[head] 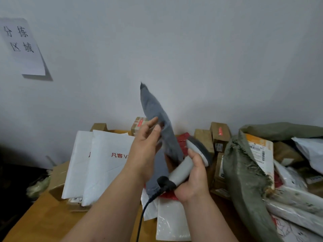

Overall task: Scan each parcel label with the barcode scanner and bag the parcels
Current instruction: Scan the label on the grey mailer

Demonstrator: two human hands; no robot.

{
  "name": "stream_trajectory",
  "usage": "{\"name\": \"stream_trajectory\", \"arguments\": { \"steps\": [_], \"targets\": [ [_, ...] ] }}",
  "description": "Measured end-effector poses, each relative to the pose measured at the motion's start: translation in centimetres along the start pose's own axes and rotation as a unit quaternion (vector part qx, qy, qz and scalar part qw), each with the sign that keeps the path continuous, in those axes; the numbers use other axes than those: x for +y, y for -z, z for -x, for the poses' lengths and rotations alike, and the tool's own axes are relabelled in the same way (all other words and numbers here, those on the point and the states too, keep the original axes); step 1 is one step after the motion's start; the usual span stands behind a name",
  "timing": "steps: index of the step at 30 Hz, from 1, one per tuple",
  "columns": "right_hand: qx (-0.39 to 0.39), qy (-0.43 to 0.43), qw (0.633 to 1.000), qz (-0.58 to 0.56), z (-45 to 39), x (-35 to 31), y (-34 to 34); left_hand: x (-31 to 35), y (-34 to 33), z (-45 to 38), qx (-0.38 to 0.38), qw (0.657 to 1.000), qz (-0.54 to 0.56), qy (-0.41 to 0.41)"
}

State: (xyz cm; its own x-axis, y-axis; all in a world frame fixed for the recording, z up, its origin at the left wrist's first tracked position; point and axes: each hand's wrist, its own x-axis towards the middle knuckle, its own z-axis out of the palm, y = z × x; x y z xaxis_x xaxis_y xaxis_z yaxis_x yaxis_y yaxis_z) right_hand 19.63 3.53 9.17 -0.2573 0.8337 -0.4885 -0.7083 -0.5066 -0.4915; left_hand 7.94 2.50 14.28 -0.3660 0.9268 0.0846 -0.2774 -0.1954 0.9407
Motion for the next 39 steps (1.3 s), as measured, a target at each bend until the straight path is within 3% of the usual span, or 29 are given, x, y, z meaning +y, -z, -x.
{"name": "stream_trajectory", "arguments": {
  "steps": [2,7,13,16,20,23,27,29,34,39],
  "targets": [
    [0.075,-0.002,0.997,-0.022,-0.7,0.4,1.0,-2.2,1.6,-0.2,0.028,0.997,-0.038,0.054],
    [0.15,0.021,0.988,-0.018,-1.9,2.1,2.1,-6.0,1.8,0.0,-0.091,0.982,-0.087,0.142],
    [0.11,0.095,0.989,-0.02,-2.4,0.9,2.4,-6.3,1.7,-1.7,-0.045,0.982,-0.095,0.157],
    [0.099,0.151,0.983,-0.021,-2.3,-0.5,1.9,-7.5,2.3,-1.8,0.02,0.98,-0.094,0.172],
    [0.07,0.159,0.985,-0.012,-1.7,-1.9,0.7,-9.0,3.7,-2.2,0.077,0.966,-0.149,0.197],
    [0.043,0.145,0.987,-0.047,-1.3,-2.8,0.4,-10.6,5.1,-1.2,0.096,0.94,-0.194,0.262],
    [0.012,0.13,0.985,-0.111,-0.8,-3.6,0.2,-13.0,6.3,1.3,0.1,0.896,-0.089,0.424],
    [-0.005,0.119,0.985,-0.125,-0.5,-4.0,0.4,-13.1,5.8,1.9,0.103,0.879,-0.039,0.464],
    [-0.064,0.119,0.986,-0.098,0.1,-4.7,1.6,-12.4,3.9,1.3,0.044,0.901,0.015,0.431],
    [-0.063,0.11,0.982,0.139,0.0,-3.0,2.7,-9.6,2.6,-0.9,0.026,0.908,0.2,0.367]
  ]
}}
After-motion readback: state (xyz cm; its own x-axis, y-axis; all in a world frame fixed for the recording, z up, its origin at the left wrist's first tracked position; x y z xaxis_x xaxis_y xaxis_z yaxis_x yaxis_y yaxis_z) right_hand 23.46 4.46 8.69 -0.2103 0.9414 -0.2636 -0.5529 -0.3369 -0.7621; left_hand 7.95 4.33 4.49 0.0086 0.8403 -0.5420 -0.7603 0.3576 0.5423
